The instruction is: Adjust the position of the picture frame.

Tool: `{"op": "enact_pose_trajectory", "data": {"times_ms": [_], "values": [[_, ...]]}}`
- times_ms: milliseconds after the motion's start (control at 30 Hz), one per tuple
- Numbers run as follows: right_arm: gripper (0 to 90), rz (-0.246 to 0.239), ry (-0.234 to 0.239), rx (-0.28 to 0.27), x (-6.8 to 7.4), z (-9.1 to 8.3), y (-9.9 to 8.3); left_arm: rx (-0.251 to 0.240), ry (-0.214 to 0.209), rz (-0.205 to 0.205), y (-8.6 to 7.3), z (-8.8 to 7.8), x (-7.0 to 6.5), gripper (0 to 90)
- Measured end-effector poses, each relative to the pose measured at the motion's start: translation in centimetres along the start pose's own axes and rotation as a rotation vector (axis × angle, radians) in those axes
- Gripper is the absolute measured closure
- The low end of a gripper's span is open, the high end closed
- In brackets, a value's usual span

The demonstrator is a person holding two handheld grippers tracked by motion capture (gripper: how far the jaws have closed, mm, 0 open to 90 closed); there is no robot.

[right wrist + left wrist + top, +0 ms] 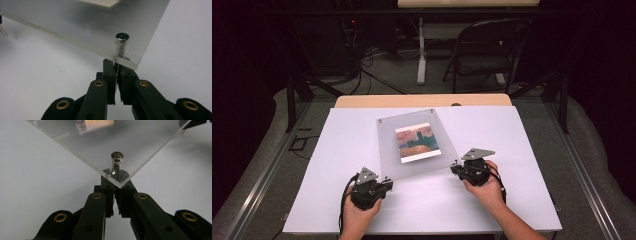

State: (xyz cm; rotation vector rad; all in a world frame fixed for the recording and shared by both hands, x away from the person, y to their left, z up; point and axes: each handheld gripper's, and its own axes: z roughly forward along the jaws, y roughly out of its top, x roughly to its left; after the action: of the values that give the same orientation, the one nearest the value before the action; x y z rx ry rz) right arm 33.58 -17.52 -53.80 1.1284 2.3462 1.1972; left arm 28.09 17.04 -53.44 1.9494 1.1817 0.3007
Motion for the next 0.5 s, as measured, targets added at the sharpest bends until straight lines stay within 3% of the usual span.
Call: {"op": "enact_pose_trajectory", "data": {"times_ms": [200, 500], "values": [[84.9, 0.0, 0.014, -0.012, 1.2, -0.9, -0.3, -0.007, -0.001, -0.009, 0.6, -0.1, 0.8, 85.0], [84.9, 0.038, -0.018, -0.042, 0.8, -1.8, -0.4, -0.022, -0.013, 0.0, 2.2, 1.0, 0.9, 85.0]]}}
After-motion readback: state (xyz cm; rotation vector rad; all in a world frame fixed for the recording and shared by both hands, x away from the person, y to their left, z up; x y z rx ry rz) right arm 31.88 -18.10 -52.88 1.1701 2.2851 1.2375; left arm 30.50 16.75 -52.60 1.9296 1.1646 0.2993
